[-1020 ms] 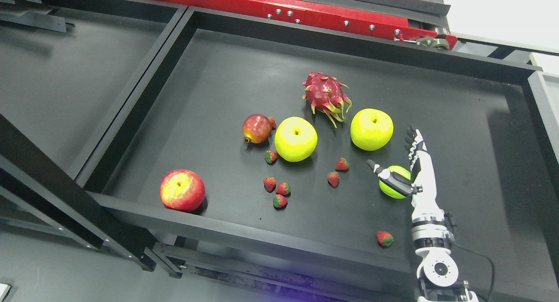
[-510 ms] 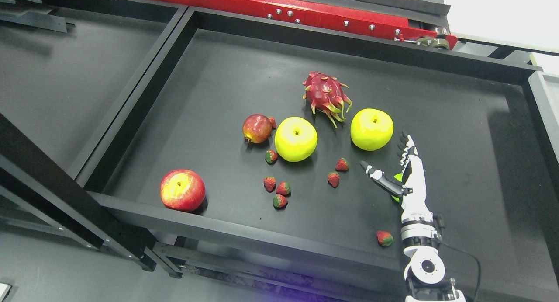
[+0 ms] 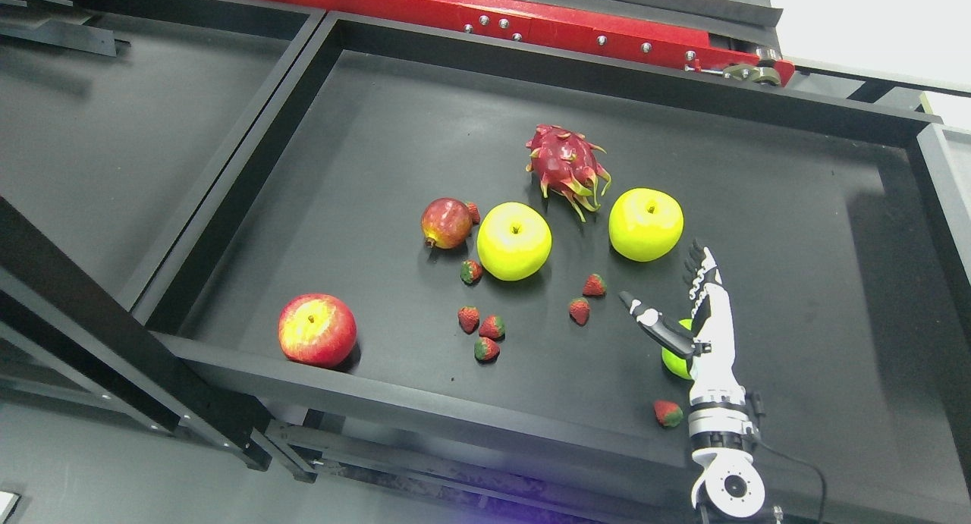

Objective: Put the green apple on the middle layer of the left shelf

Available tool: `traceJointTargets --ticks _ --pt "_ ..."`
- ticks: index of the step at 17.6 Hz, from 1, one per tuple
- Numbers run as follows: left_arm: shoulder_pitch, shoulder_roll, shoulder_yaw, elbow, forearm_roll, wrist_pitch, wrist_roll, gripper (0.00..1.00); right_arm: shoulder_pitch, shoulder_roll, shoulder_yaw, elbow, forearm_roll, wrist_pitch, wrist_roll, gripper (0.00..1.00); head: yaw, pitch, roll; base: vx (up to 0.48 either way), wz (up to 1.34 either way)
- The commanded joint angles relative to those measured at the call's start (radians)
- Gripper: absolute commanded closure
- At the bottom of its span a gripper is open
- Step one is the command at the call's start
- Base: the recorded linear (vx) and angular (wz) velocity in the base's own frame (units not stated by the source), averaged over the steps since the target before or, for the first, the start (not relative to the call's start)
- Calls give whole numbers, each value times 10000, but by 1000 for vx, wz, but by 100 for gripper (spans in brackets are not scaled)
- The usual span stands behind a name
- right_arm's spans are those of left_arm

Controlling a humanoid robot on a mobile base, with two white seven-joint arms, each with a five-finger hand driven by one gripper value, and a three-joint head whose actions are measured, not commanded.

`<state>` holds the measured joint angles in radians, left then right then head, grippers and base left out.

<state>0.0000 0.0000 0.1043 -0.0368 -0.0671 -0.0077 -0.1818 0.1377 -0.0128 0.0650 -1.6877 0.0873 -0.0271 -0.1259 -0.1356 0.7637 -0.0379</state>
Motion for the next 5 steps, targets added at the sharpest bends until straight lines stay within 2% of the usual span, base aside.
traceJointTargets --ticks 1,5 --pt "-215 175 0 0 -4 0 -8 0 141 -47 102 -350 1 10 1 0 0 0 0 0 0" --pt "-215 175 0 0 -4 0 -8 0 141 -47 87 -350 1 25 -15 0 0 0 0 0 0"
